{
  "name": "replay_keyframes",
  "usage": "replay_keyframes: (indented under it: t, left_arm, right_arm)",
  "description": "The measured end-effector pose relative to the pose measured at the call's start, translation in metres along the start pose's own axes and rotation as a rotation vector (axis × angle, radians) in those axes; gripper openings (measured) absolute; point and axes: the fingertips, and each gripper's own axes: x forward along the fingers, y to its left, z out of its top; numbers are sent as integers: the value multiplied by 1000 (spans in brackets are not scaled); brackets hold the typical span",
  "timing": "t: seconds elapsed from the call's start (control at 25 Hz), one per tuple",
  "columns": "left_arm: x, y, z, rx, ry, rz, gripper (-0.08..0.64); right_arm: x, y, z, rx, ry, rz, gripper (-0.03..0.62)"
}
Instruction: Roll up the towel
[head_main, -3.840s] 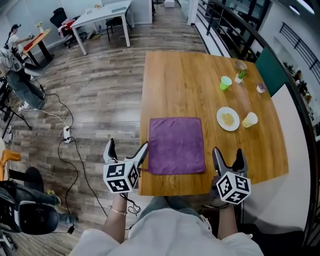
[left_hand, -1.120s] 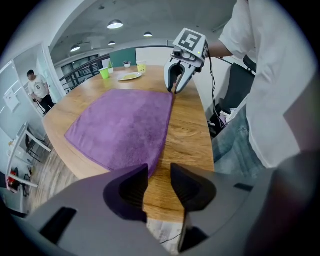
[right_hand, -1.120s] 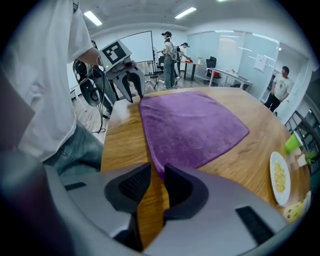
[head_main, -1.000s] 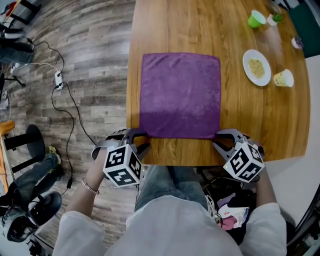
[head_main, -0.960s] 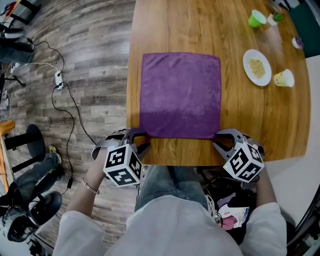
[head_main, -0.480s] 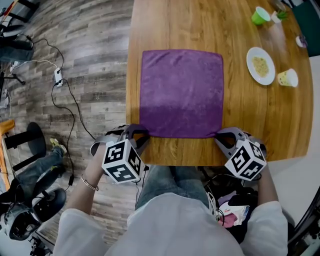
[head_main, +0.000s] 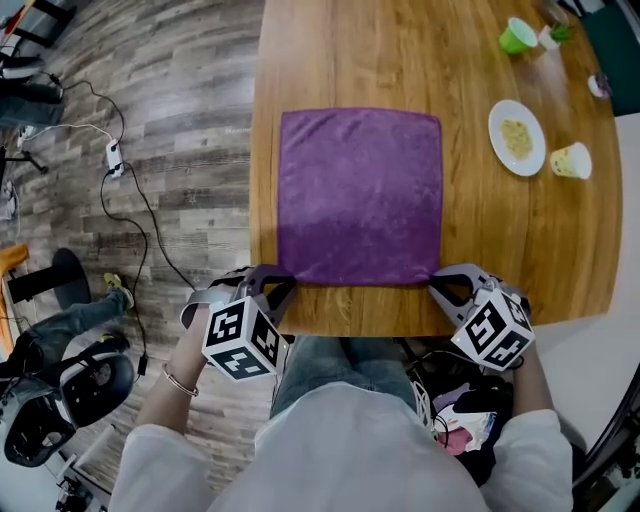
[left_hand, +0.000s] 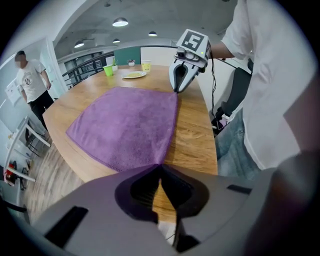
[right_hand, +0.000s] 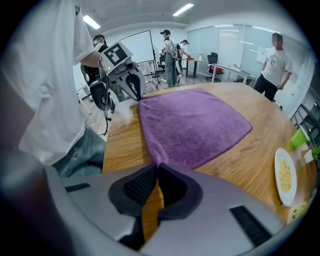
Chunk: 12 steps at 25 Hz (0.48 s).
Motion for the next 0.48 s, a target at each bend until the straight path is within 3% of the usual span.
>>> replay_keyframes:
  t: [0.2,0.48]
  left_arm:
    - [-10,20,8,-35,-13,-29,20]
    - [-14,50,14,-80,-27,0,21]
  right_arm:
    - [-11,-16,12,38,-32,13,15]
    - [-13,-40,21,57,-54,-2,15]
